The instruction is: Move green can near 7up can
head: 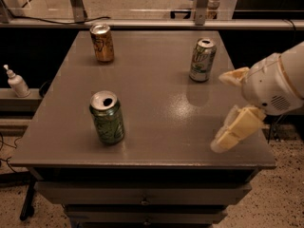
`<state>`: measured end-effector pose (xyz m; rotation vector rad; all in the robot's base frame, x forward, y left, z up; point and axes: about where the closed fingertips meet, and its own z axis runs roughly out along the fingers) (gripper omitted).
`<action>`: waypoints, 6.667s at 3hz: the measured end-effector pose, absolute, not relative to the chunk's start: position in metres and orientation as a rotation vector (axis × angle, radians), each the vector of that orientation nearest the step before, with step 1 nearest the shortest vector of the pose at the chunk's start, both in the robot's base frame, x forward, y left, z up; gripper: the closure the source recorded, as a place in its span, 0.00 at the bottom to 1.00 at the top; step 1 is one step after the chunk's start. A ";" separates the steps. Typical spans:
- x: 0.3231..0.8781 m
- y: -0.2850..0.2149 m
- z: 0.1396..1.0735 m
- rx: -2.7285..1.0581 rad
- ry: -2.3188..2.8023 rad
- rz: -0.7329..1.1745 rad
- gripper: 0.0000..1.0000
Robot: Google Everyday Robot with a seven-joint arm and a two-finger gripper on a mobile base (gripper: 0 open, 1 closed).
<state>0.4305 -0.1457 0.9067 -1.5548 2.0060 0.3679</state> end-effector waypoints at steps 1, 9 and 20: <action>0.432 -0.106 0.881 -1.460 1.872 0.582 0.00; 0.422 0.076 0.871 -1.291 1.390 1.027 0.00; 0.586 -0.127 0.941 -1.016 1.496 0.381 1.00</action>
Offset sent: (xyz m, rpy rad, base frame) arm 0.0075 0.1409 -0.0142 0.7377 0.0089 0.1282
